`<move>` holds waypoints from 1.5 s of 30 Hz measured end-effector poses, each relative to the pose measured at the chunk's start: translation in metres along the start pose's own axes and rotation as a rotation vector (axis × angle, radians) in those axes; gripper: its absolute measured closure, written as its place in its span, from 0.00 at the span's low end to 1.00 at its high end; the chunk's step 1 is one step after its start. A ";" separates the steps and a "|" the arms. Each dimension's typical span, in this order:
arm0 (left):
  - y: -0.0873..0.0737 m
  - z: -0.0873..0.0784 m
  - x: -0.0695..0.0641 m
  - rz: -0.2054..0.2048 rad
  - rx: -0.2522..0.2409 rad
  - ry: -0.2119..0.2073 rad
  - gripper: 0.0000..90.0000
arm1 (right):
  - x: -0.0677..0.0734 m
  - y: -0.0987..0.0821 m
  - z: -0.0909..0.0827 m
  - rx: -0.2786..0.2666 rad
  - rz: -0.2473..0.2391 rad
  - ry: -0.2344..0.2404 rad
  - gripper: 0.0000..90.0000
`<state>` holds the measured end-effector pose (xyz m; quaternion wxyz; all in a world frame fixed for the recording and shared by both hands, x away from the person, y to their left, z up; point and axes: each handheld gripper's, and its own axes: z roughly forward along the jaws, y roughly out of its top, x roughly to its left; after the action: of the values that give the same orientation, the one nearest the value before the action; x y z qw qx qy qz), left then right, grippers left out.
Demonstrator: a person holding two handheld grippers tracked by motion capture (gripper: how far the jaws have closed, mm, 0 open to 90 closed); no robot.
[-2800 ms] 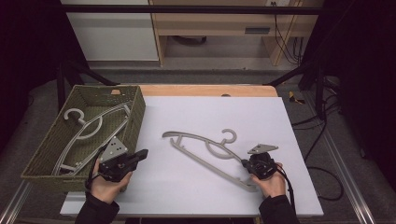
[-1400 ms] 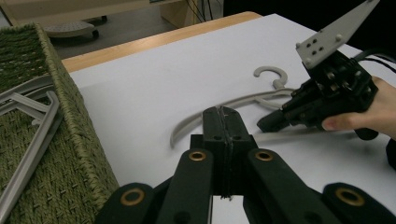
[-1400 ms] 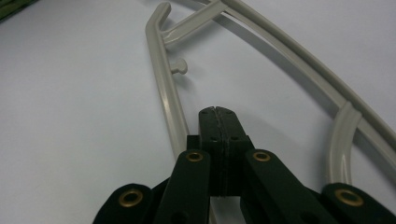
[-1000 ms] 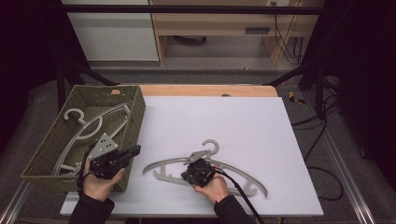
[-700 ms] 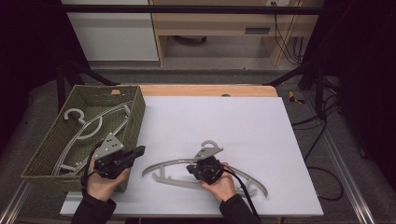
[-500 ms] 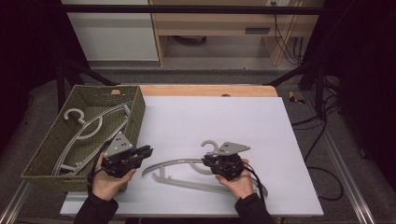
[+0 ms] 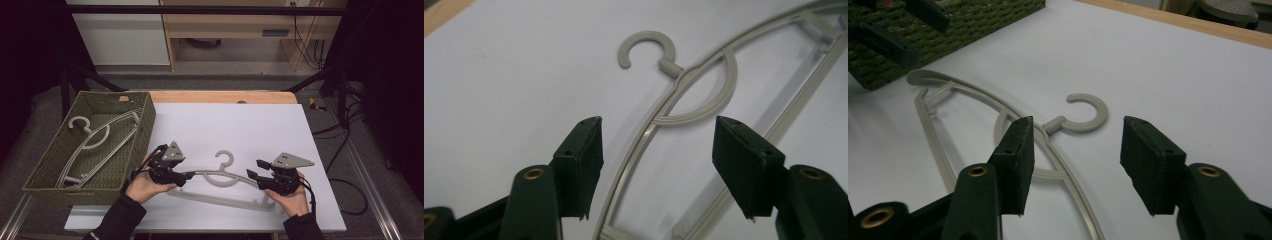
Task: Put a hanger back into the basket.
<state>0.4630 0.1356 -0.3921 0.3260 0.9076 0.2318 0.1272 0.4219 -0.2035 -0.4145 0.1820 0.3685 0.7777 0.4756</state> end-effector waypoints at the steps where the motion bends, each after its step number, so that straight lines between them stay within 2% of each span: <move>1: 0.002 0.005 0.001 0.007 0.011 -0.007 0.37 | -0.001 -0.002 -0.001 0.009 -0.004 -0.002 0.48; 9: 0.004 0.042 0.004 0.071 0.098 -0.043 0.36 | -0.007 -0.012 -0.008 0.020 -0.004 -0.035 0.35; 13: 0.001 0.058 0.006 0.119 0.157 -0.055 0.36 | -0.009 -0.014 -0.010 0.016 0.005 -0.057 0.28; 17: -0.003 0.070 0.010 0.128 0.207 -0.037 0.39 | -0.009 -0.013 -0.011 0.017 0.004 -0.054 0.25; 20: -0.006 0.076 0.017 0.115 0.233 -0.033 0.45 | -0.008 -0.013 -0.010 0.023 0.002 -0.062 0.25; 24: -0.007 0.079 0.020 0.115 0.205 -0.058 0.57 | -0.008 -0.013 -0.009 0.030 -0.002 -0.064 0.25; 31: -0.006 0.080 0.021 0.101 0.201 -0.089 0.76 | -0.009 -0.012 -0.010 0.021 -0.001 -0.066 0.26; 34: -0.006 0.080 0.021 0.093 0.207 -0.084 0.78 | -0.009 -0.013 -0.009 0.023 -0.001 -0.068 0.26; 39: -0.005 0.078 0.014 0.114 0.224 -0.043 0.79 | -0.009 -0.013 -0.009 0.024 0.000 -0.067 0.27; 43: -0.005 0.076 0.007 0.131 0.241 -0.032 0.87 | -0.009 -0.013 -0.010 0.025 0.002 -0.064 0.27; 45: -0.006 0.075 0.005 0.120 0.248 -0.024 0.90 | -0.009 -0.013 -0.009 0.027 0.000 -0.061 0.27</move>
<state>0.4936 0.1025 -0.4523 0.2056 0.9547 0.1870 0.1060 0.4166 -0.2192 -0.4217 0.2008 0.3852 0.7782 0.4536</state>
